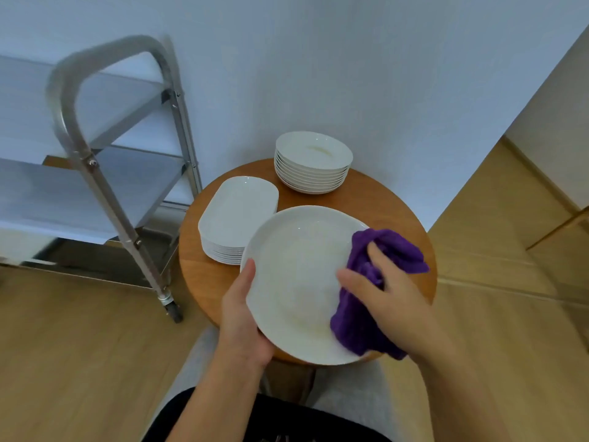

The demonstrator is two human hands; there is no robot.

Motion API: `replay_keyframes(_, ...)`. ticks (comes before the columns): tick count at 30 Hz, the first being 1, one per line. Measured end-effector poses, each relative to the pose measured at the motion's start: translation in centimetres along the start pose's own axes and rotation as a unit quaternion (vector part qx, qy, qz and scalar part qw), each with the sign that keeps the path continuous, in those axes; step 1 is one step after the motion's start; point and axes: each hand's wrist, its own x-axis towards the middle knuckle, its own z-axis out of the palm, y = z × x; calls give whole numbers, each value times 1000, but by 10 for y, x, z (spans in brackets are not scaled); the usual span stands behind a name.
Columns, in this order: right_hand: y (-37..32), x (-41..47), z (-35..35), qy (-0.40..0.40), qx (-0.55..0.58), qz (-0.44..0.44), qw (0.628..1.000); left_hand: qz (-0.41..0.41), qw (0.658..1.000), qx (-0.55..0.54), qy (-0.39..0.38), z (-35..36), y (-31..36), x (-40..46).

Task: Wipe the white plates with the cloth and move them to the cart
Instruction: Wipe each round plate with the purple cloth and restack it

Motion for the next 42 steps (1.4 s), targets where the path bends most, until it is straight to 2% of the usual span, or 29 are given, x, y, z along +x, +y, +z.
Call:
replay_keyframes(2, 8, 9, 17, -83, -171, 35, 981, -14, 1000, -10, -7, 1, -6, -3)
replay_keyframes(5, 24, 22, 27, -56, -262, 7, 963, -24, 999, -20, 1, -6, -13, -4)
replay_keyframes(9, 24, 35, 46, 3, -274, -55, 960, -46, 998, -6, -35, -11, -15, -4)
replay_keyframes(13, 3, 34, 70, 3, -296, -146, 944, -51, 997, -8, -49, -14, -17, -3)
replay_keyframes(16, -7, 16, 92, -51, -262, -216, 939, -12, 998, -41, -39, -19, -17, -3)
replay_keyframes(19, -2, 6, 94, -132, -222, -228, 939, -10, 998, -63, -21, -23, -17, -4)
replay_keyframes(25, 25, -8, 65, -220, -295, -217, 904, -55, 996, -64, -39, -24, -19, -6)
replay_keyframes(28, 31, -16, 52, -197, -339, -199, 898, -65, 994, -63, -58, -21, -19, -7)
replay_keyframes(32, 40, -19, 34, -83, -432, -127, 889, -45, 996, -59, -59, -23, -14, -6)
replay_keyframes(35, 45, -5, 28, -38, -472, -86, 877, -13, 998, -28, -46, -24, -17, -7)
replay_keyframes(39, 38, 25, 35, 13, -444, -117, 889, 5, 1000, -10, -27, -20, -19, -9)
replay_keyframes(42, 26, 38, 50, -5, -376, -135, 917, 19, 999, -21, -41, -23, -12, -9)
